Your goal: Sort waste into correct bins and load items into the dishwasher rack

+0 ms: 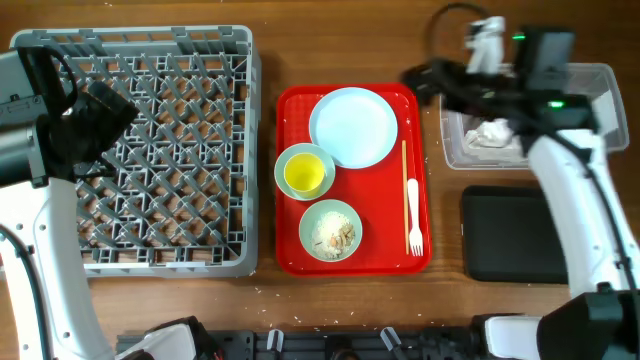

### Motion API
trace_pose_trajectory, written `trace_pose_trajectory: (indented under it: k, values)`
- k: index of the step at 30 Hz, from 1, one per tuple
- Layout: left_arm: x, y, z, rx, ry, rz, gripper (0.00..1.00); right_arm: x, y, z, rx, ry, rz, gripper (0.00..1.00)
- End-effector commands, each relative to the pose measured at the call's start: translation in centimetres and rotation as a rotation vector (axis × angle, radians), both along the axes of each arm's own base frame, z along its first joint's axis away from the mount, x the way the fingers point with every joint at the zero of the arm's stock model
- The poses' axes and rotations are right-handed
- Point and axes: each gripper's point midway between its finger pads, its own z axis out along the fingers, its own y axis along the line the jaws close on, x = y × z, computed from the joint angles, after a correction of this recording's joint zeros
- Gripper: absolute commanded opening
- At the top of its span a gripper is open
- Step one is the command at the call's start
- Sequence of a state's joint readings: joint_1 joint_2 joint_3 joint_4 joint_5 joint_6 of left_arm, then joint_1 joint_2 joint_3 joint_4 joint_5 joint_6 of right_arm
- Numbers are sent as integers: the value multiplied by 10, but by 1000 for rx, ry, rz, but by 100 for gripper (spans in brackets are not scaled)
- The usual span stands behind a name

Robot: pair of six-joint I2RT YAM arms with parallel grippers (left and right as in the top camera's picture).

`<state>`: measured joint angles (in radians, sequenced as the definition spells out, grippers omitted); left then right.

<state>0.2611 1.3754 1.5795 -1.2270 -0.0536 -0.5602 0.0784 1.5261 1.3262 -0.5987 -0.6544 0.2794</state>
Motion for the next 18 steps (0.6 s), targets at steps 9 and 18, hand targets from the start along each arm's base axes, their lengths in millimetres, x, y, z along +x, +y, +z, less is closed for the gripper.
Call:
trace_pose_trajectory:
  k: [9,18]
  values:
    - [0,1,1,-7,-7,12,100,-73,169,-70,-369,-59,305,90]
    - [0,1,1,-7,-7,12,100,-92,207,-72,-453,-153,253,100]
